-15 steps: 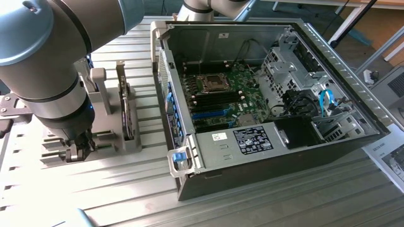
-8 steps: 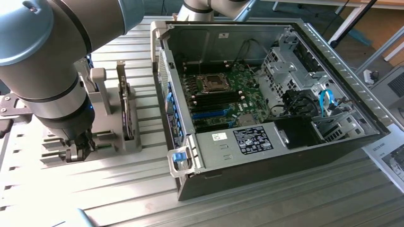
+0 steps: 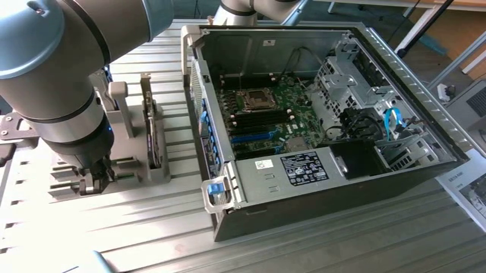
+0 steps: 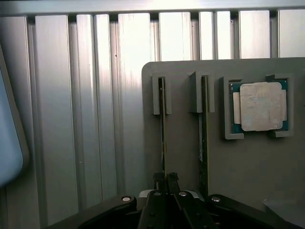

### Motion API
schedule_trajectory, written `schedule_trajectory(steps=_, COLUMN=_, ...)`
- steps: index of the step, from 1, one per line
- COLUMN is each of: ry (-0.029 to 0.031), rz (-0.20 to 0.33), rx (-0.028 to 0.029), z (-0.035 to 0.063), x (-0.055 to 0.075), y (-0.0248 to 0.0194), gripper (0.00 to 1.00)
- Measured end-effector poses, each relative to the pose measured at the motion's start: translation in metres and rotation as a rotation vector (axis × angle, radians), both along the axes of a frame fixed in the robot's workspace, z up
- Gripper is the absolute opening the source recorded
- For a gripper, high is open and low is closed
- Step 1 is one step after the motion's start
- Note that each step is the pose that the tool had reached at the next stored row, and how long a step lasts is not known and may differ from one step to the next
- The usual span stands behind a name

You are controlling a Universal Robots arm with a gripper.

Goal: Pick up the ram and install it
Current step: 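Pick up the ram and move it above insertion slot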

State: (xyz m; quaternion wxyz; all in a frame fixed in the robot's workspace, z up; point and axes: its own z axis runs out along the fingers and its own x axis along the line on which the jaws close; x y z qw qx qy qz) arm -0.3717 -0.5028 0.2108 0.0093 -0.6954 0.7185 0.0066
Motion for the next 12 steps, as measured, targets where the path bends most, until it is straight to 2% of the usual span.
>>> schedule_trajectory(steps=6, ry=0.0001, rz=0.031, rx=0.0000, z=0.0000, x=0.0000, y=0.0000, gripper=0.12)
schedule_trajectory(steps=12, ry=-0.0001, rz=0.032, rx=0.0001, z=0.0001, x=0.0000, y=0.0000, gripper=0.12)
